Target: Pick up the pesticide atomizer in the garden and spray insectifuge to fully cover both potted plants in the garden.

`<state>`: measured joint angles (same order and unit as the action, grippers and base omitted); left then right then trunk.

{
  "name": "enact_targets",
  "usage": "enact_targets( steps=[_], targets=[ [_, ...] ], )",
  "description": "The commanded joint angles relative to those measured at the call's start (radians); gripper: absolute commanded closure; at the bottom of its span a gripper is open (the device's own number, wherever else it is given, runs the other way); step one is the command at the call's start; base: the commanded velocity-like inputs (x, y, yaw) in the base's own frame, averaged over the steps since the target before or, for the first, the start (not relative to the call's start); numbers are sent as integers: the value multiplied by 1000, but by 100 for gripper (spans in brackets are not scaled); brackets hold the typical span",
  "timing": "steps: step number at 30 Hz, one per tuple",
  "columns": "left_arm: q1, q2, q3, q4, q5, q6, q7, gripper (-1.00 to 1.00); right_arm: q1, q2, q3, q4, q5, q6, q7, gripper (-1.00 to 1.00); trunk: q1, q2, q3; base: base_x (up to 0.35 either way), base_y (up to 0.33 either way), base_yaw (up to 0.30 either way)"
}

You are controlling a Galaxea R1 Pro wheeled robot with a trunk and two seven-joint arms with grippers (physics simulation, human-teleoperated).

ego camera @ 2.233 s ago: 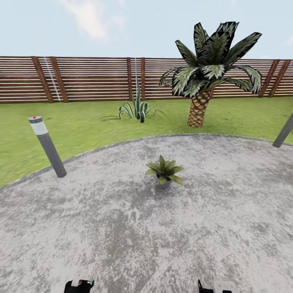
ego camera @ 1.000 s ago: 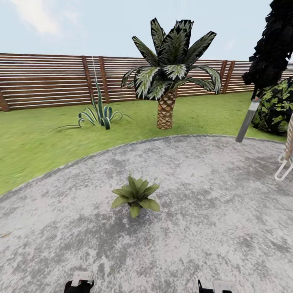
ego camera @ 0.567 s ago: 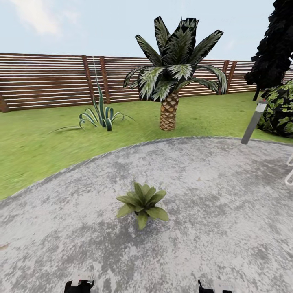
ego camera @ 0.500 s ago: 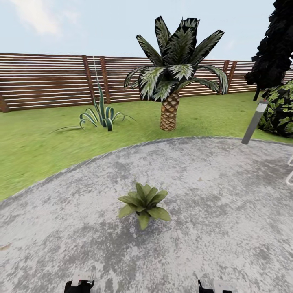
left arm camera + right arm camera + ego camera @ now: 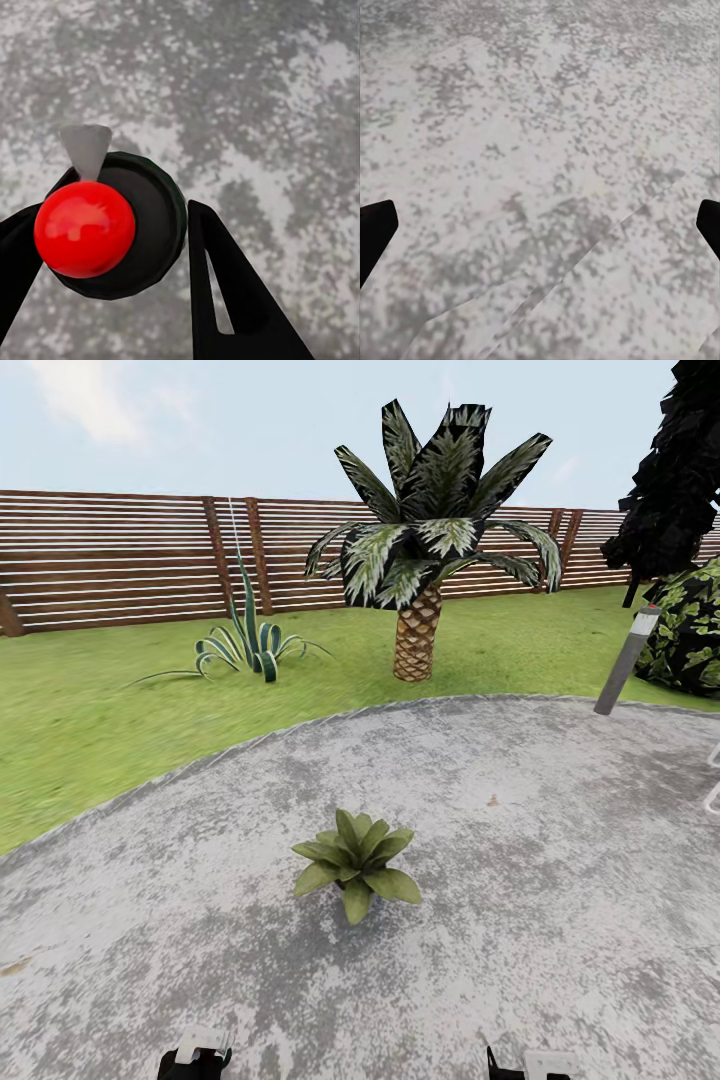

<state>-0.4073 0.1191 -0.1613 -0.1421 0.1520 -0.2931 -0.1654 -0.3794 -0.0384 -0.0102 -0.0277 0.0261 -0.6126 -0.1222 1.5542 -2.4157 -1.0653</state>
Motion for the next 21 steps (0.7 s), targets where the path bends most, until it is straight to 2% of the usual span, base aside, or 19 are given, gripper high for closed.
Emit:
enact_targets(
  steps=[1, 6, 18, 20, 21],
  targets=[
    [0, 1, -7, 1, 11, -3, -3, 100, 0, 0, -1, 1, 3, -3, -4, -100, 0, 0, -1, 0, 0, 0],
    [0, 1, -7, 1, 11, -3, -3, 100, -1, 8, 1, 1, 2, -3, -2, -100, 0, 0, -1, 0, 0, 0],
    [-1, 3, -19, -5, 4, -2, -14, 100, -1, 0, 2, -1, 8, -3, 0, -100, 0, 0, -1, 34, 4, 0],
    [-4, 8, -43, -10, -26, -1, -17, 100, -1, -6, 20, -8, 38, -3, 2, -100, 0, 0, -1, 20, 3, 0],
    [-10, 15, -70, -14, -70, 1, -24, 100, -1, -12, 56, -20, 85, -3, 3, -100, 0, 0, -1, 8, 1, 0]
  ],
)
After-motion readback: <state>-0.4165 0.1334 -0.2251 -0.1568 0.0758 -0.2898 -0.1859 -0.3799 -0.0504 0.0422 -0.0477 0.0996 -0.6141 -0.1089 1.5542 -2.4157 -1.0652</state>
